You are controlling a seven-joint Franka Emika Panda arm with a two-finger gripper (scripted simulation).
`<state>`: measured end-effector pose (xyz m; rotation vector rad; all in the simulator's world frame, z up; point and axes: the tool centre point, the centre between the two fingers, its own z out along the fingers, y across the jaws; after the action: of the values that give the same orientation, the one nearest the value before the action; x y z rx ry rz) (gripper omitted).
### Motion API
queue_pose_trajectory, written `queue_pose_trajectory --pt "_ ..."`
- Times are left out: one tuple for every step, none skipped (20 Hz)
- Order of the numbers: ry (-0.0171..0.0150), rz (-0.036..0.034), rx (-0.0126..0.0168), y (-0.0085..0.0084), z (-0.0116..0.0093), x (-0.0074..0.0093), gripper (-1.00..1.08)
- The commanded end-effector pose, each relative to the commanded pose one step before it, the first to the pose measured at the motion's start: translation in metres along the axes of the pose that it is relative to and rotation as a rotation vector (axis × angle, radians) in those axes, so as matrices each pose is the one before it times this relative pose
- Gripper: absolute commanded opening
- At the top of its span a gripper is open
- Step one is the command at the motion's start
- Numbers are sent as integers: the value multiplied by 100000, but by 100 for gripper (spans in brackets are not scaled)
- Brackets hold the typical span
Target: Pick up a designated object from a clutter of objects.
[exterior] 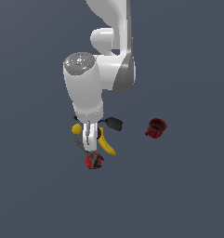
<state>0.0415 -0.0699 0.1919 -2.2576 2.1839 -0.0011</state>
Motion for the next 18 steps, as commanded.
queue_pose_trajectory --pt "9 -35 -11 -940 -2343 1184 -100" --pt "0 0 0 -388 -896 464 -100" --pt "0 0 0 -380 -870 451 -100" --pt "0 0 0 -369 -837 434 -100" --pt "15 -56 -37 -373 -785 381 -100" --pt "0 0 0 -348 -777 405 -100" --pt "0 0 0 -339 -751 391 -100" --pt "0 0 0 -330 -725 379 -100" --pt "0 0 0 -322 -702 367 -100" --pt "0 0 0 -314 -679 355 -100" --pt "0 0 0 -306 -658 345 -100" --pt "0 0 0 -299 -637 334 -100" --pt "-2 -65 -23 -308 -602 284 -100" --pt "0 0 0 -285 -598 315 -100" --pt "0 0 0 -279 -579 305 -100" --pt "0 0 0 -273 -561 296 -100" --pt "0 0 0 -267 -544 287 -100" --pt "0 0 0 -261 -527 278 -100"
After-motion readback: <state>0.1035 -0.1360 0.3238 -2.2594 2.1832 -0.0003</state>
